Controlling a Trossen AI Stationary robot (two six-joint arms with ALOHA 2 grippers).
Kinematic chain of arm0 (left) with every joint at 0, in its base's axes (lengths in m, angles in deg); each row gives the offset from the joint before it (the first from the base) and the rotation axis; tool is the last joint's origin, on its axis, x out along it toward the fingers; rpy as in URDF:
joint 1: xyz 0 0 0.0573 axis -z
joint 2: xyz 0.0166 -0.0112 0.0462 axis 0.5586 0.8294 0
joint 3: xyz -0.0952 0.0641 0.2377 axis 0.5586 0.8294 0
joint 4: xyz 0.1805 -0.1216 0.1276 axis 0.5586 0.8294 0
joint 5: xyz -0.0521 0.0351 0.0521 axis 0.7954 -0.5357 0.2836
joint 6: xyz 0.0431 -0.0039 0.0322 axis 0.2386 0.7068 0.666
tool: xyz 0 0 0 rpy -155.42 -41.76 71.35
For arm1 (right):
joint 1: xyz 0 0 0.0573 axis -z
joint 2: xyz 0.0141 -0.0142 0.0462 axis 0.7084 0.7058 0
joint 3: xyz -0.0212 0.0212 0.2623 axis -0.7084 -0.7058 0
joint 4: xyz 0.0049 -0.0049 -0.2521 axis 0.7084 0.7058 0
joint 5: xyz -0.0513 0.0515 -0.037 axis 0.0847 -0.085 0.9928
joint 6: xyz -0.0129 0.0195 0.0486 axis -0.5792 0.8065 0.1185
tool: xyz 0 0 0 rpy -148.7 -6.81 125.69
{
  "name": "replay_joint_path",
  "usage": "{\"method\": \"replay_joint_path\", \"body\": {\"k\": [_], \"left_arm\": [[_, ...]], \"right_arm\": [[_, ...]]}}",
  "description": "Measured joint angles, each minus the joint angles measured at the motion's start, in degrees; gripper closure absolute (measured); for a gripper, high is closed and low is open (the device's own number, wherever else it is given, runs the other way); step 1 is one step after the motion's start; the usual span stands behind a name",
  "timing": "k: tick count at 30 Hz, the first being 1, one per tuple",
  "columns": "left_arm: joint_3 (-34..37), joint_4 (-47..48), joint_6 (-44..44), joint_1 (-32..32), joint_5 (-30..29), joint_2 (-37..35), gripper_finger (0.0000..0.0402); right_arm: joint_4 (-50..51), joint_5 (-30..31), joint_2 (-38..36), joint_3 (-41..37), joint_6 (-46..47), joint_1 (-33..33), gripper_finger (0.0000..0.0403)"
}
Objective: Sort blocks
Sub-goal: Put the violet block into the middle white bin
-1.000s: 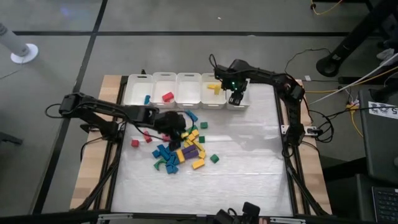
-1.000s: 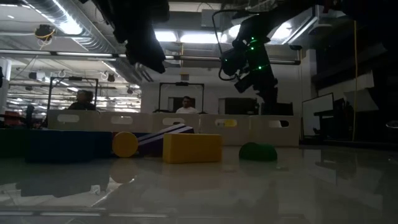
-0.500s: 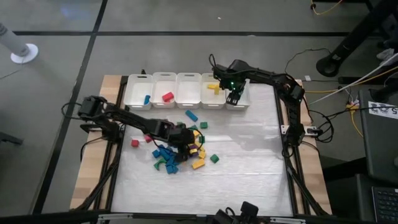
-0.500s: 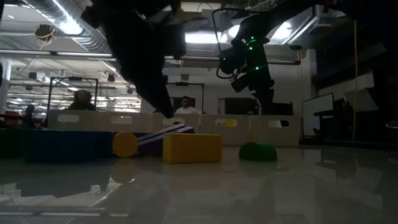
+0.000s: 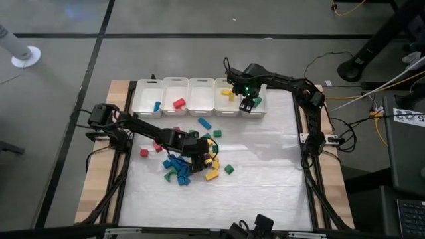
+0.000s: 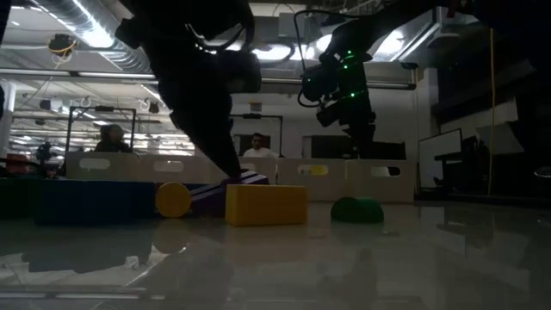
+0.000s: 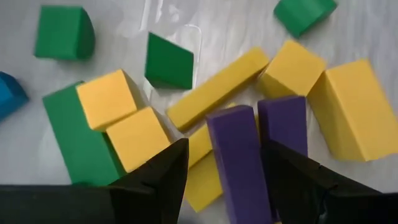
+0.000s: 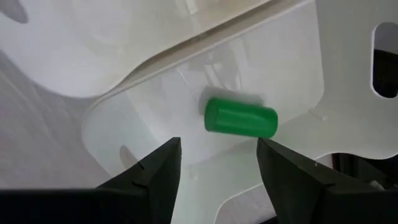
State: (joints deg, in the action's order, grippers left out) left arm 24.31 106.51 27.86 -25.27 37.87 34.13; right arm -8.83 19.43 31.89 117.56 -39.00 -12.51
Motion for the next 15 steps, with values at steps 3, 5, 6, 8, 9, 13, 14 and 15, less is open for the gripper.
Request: {"method": "replay_joint_path", "body": {"k": [3, 5, 6, 8, 9, 13, 14, 15], "left_arm": [[-0.02, -0.30, -0.85, 0.09, 0.02, 1.34, 0.0212], [-0.06, -1.24, -0.82, 0.10, -0.20, 1.92, 0.0212], [-0.07, -1.26, -0.71, 0.09, -0.20, 1.94, 0.0212], [-0.07, -1.45, -0.68, 0.09, -0.46, 2.16, 0.0212], [-0.07, -1.54, -0.68, 0.09, -0.86, 2.18, 0.0212], [-0.07, -1.39, -0.07, 0.11, -2.12, 2.33, 0.0218], [-0.07, -1.40, 0.40, 0.09, -2.23, 2.39, 0.0223], [-0.07, -1.39, 0.47, 0.11, -2.31, 2.39, 0.0230]], "right_arm": [[-0.02, -0.28, 0.00, 0.00, 0.00, 0.00, 0.0194], [-0.03, -0.42, 0.00, 0.00, 0.00, 0.00, 0.0194], [-0.02, -0.46, 0.00, 0.00, -0.01, 0.00, 0.0194], [-0.04, -0.46, 0.00, 0.00, 0.00, 0.00, 0.0194], [-0.06, -0.46, 0.00, 0.00, -0.02, 0.00, 0.0194], [-0.27, -0.50, 0.00, 0.00, -0.02, 0.00, 0.0194], [-0.36, -0.55, 0.00, 0.00, -0.02, 0.00, 0.0194], [-0.47, -0.57, 0.00, 0.00, -0.02, 0.00, 0.0194]]}}
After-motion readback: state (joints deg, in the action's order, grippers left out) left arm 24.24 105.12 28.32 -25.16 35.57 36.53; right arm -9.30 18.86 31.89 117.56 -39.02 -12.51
